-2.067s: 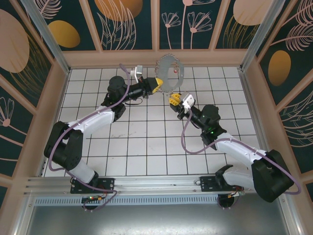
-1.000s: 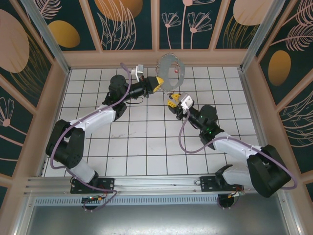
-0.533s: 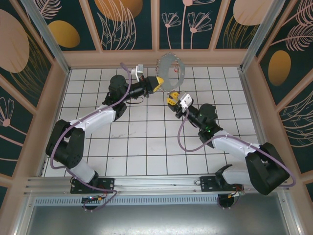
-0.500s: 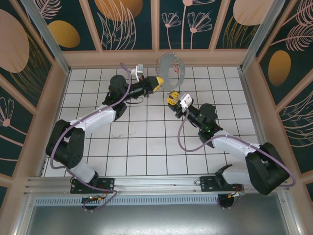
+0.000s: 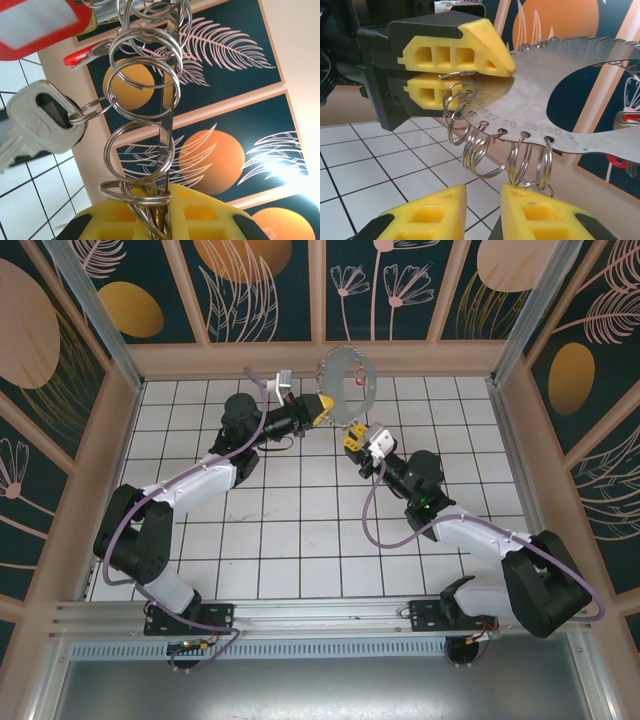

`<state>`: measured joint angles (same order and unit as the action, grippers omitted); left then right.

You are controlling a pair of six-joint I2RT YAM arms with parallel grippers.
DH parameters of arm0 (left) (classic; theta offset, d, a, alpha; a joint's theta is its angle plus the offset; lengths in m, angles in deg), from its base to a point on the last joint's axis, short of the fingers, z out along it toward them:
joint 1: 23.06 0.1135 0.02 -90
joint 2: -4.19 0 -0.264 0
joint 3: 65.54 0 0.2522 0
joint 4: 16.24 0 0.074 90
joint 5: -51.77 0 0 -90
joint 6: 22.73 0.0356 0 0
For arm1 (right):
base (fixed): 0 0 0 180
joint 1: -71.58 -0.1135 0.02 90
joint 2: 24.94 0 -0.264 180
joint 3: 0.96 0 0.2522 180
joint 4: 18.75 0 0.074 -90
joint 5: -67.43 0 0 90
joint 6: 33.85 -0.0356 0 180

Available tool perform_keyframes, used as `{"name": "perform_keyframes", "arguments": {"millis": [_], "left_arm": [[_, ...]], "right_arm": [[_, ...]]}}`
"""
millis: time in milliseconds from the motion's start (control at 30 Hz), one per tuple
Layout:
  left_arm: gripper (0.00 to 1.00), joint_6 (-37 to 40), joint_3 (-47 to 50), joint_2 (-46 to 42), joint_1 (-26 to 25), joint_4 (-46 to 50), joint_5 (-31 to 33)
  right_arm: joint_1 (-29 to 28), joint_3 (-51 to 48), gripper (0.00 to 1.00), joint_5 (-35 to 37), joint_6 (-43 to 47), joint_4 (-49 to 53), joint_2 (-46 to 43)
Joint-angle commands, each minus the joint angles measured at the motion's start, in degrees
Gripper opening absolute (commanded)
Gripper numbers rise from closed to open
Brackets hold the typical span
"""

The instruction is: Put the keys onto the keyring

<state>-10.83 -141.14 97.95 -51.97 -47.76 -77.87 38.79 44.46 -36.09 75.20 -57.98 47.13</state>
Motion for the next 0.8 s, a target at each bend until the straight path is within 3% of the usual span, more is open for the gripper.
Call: {"name": "perform_keyframes", "arguments": {"millis": [0, 400, 767], "left_arm": [[0.00, 1.2, 0.2, -1.9, -0.4, -1.4, 2.3], [0.00, 1.0, 0.4, -2.3, -0.4, 0.0, 3.3], [0.00, 1.2, 0.3, -2.3, -0.4, -0.3, 2.7]], "right_arm": [[-1.5, -1.0, 0.25, 4.0, -1.0, -7.8, -1.2], [-4.1, -0.4, 0.25, 9.0, -0.3, -10.1, 1.1], [-3.8, 0.0, 0.28, 7.6, 0.7, -7.6, 1.8]]}}
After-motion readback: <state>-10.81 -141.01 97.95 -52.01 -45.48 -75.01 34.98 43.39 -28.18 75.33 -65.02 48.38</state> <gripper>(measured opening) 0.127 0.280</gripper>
